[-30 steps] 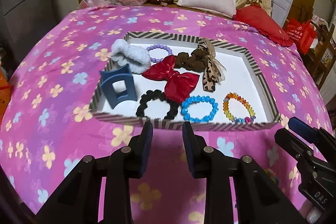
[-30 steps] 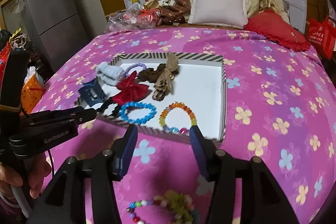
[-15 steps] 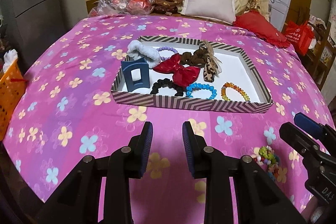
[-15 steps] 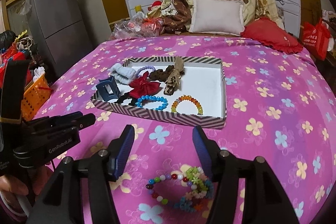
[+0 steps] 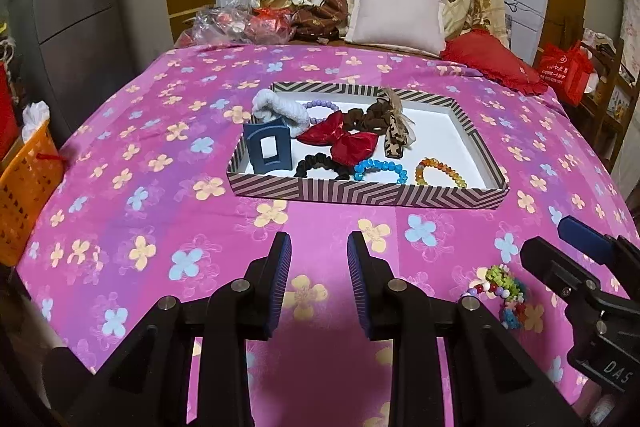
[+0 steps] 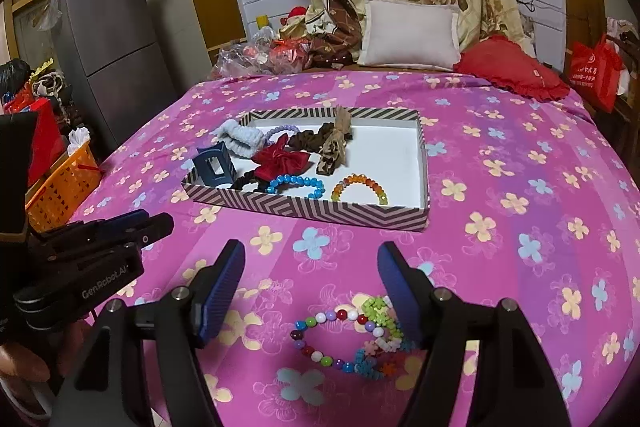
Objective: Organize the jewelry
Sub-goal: 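Withdraw both open tools above the last multicolour bracelets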
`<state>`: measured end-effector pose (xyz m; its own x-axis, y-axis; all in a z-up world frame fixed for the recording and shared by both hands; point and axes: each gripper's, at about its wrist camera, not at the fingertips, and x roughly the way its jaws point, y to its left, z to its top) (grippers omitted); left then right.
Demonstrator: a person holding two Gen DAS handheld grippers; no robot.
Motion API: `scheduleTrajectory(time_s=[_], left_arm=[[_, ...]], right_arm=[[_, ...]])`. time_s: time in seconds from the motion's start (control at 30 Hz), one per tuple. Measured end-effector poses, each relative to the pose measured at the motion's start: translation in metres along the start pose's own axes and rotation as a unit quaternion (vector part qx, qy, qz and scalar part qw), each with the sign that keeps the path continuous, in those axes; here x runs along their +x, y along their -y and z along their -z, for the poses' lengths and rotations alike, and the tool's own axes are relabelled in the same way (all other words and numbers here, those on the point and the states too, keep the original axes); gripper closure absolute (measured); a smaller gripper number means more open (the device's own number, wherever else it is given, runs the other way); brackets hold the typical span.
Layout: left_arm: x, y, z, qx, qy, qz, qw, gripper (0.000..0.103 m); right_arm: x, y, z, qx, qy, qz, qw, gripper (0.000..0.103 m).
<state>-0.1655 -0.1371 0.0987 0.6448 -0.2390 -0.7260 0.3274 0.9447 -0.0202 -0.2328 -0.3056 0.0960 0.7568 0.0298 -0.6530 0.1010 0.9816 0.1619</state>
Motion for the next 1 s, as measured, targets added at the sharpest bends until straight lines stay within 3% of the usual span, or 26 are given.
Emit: scheduleTrajectory(time_s=[0.57,1.0], left_arm=[[-0.009,0.007,0.01,0.008,-0.001,0.001,1.0,0.071],[-0.006,0.009,0.014,0.006,-0.014,0.011,0.9998,0.071]], right_arm=[[-0.022,-0.002,-0.001,-0.016,0.022,0.034,0.999,0.029],[-0.023,0.005,0.004,-0.017,0.011,0.049,0.999,0.028]])
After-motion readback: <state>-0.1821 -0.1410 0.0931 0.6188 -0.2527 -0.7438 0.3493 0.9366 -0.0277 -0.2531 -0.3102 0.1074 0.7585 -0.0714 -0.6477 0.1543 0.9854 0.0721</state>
